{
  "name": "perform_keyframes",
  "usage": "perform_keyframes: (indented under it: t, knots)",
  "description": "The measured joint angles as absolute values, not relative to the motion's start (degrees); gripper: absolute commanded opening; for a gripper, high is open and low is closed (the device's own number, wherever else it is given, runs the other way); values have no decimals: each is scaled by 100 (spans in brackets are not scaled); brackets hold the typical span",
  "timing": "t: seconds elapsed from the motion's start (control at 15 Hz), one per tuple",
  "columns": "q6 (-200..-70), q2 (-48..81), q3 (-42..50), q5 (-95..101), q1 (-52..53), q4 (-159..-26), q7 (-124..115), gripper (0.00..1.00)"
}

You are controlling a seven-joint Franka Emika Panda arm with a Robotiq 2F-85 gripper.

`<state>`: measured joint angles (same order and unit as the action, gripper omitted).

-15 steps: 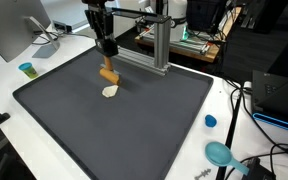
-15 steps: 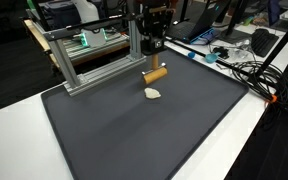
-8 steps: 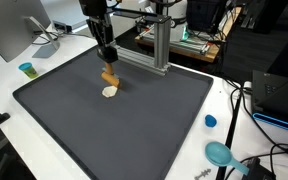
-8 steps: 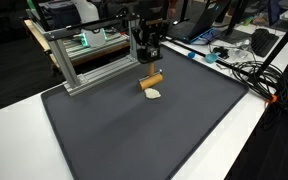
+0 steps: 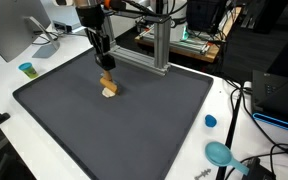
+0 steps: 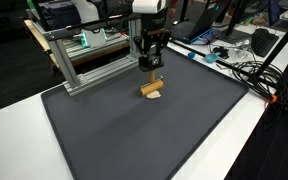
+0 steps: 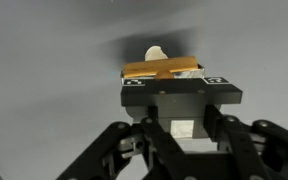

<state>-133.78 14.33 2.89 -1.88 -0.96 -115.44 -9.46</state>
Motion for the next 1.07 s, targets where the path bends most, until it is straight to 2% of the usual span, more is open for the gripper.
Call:
perform_keyframes:
  t: [1.07]
  knots:
    - [-13409,2315,337,-192,-104,-10444,-969,21]
